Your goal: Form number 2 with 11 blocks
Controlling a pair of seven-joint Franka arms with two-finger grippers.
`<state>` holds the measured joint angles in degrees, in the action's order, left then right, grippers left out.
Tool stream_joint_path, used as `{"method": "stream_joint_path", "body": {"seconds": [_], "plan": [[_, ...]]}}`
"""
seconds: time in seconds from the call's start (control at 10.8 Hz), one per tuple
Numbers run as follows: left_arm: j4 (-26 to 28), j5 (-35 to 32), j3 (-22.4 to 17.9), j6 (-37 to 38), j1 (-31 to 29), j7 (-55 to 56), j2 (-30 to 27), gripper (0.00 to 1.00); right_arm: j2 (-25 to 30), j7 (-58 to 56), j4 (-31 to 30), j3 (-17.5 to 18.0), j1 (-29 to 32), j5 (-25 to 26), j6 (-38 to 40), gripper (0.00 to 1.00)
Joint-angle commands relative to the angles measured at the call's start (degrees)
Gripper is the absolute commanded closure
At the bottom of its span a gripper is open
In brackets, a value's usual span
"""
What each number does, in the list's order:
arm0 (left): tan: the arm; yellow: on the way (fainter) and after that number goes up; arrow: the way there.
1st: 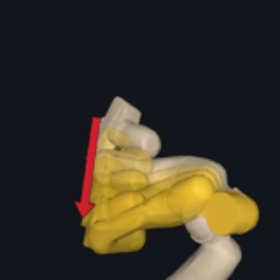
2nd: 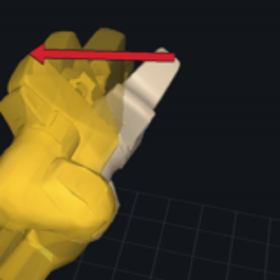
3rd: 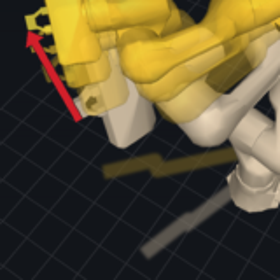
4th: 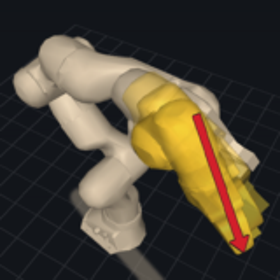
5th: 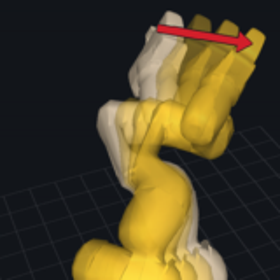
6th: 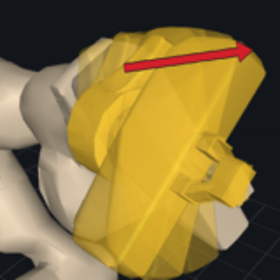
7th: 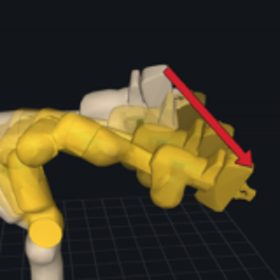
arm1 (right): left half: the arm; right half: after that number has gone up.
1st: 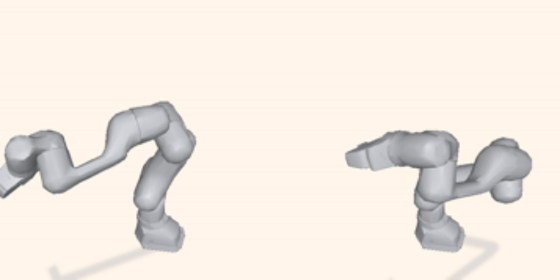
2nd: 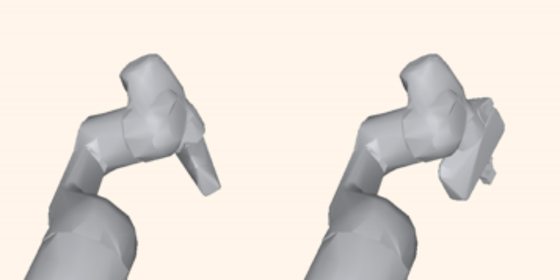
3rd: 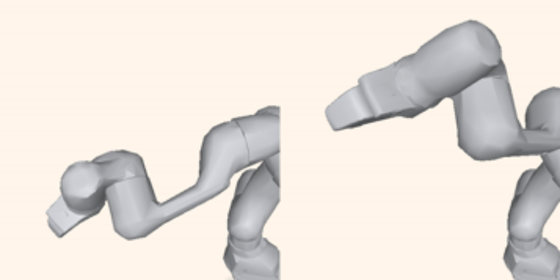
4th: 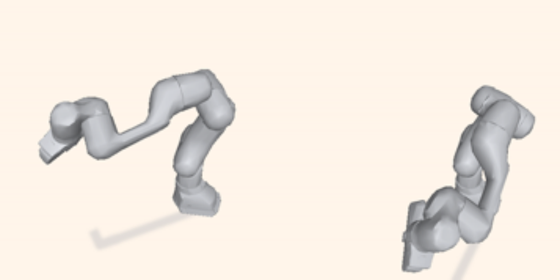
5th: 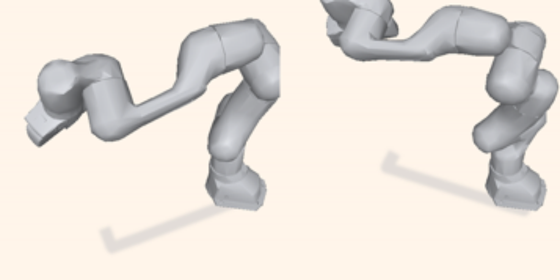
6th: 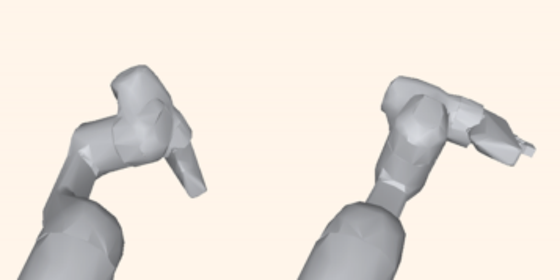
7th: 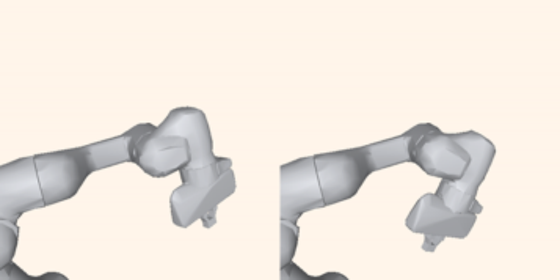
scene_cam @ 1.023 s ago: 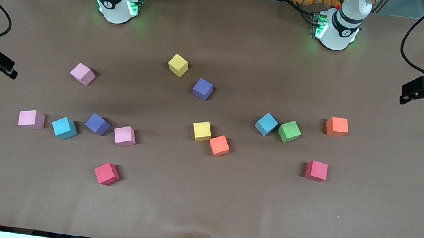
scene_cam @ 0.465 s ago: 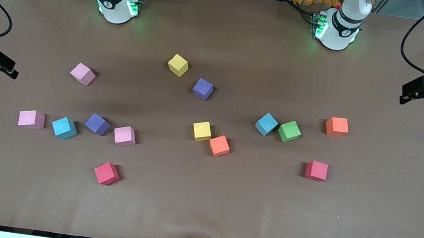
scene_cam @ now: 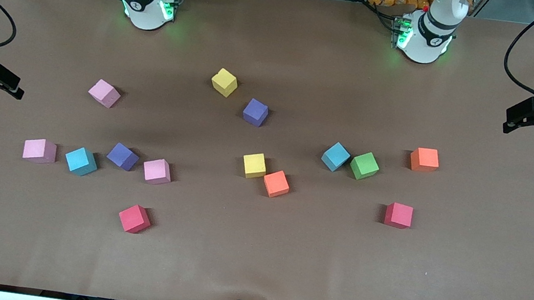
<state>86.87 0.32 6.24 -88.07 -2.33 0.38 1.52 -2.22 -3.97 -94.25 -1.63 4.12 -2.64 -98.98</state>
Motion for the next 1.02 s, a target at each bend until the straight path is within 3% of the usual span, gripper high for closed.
{"method": "stream_joint_path", "body": {"seconds": [0.0, 0.28, 0.37, 0.93], "plan": [[-1.1, 3.1, 0.1, -0.7, 0.0, 0.3, 1.4, 0.0, 0.6, 0.0, -0.4, 0.3, 0.4, -0.4, 0.6, 0.0], [-0.4, 3.3, 0.7, -1.5, 0.3, 1.6, 2.1, 0.0, 0.6, 0.0, -0.4, 0.4, 0.1, -0.5, 1.6, 0.0], [2.1, 3.3, 0.7, -1.2, 0.2, -1.4, 0.9, 0.0, 0.5, 0.0, -0.5, 0.4, 0.1, -0.6, 2.3, 0.0], [0.2, 4.9, 2.1, -1.5, 3.1, -1.0, 6.5, 0.0, -0.1, 0.0, -3.3, 0.6, -0.8, -0.9, 3.8, 0.0]]}}
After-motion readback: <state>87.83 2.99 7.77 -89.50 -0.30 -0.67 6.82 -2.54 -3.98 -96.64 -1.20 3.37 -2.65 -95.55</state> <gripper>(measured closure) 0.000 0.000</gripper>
